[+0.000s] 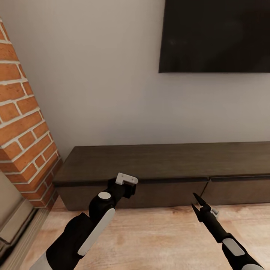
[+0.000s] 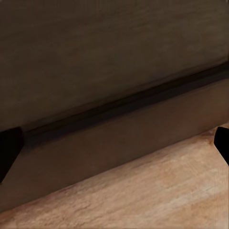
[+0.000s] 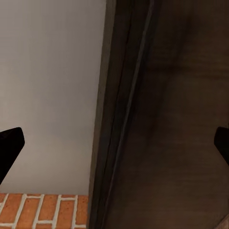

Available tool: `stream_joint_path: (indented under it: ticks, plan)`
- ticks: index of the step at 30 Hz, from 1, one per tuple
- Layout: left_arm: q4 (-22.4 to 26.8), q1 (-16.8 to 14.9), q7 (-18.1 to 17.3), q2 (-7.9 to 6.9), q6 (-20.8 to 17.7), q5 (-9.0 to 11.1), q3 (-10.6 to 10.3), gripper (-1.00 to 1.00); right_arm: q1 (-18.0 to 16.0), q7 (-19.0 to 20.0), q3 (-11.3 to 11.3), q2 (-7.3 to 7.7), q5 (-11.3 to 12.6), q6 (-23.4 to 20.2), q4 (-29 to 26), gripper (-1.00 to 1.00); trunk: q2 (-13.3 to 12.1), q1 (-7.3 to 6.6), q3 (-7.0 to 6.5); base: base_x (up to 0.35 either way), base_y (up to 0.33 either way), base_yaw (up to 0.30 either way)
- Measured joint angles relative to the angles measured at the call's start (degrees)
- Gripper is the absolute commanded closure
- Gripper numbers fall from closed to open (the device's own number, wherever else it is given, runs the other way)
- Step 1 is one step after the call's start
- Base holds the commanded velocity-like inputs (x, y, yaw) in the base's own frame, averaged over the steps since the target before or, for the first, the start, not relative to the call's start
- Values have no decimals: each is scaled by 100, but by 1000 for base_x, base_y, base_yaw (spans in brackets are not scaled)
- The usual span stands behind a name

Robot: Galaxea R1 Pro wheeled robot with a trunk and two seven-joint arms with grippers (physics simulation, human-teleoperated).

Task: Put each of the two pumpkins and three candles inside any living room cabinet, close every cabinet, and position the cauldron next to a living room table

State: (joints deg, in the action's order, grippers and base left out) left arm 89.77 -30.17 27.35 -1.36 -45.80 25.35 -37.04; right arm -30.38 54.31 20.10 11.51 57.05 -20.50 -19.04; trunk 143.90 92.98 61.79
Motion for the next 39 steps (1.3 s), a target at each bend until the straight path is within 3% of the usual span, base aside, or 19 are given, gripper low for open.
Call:
stream_joint_path:
  ticks: [8, 10, 11, 14, 17, 20, 23, 28, 39]
  plan:
    - [71, 0, -49, -34, -40, 30, -49, -100, 0, 0, -1, -4, -7, 0, -7, -100, 0, 2, 0, 96, -56, 0]
    - [108, 0, -127, -39, -155, 49, -279, -100, 0, 0, -1, -3, -8, 0, -8, -100, 0, 2, 0, 15, -30, 0]
    - [123, 1, -163, -31, -304, 72, -538, -100, 0, 0, -7, -2, -8, 0, -8, -100, 0, 3, 0, 9, -19, 0]
    - [140, 1, -203, 16, -605, 80, -1024, -100, 0, 0, -71, -1, -9, 0, -11, -100, 0, 3, 0, 5, -11, 0]
    - [147, -1, -313, 162, -928, 75, -1300, -100, 0, -5, -115, 0, -6, -1, -14, -100, 0, 3, 0, 2, -4, 0]
    - [155, 16, -747, 292, -1286, 94, -1614, -100, 0, -8, -139, 0, -7, -1, -16, -100, 0, 3, 0, 1, -1, 0]
    - [158, 32, -1173, 318, -1401, 84, -1776, -100, 0, -9, -162, 0, -8, 2, -16, -100, 0, 3, 0, 0, 0, 0]
    - [159, 40, -1779, 340, -1402, 72, -1865, -100, -2, -9, -187, 0, -8, 7, -16, -100, 0, 3, 0, 0, 0, 0]
    - [160, 42, -2220, 297, -1400, 76, -1885, -100, -34, -9, -225, 0, -8, 15, -16, -100, 0, 3, 0, 0, 0, 0]
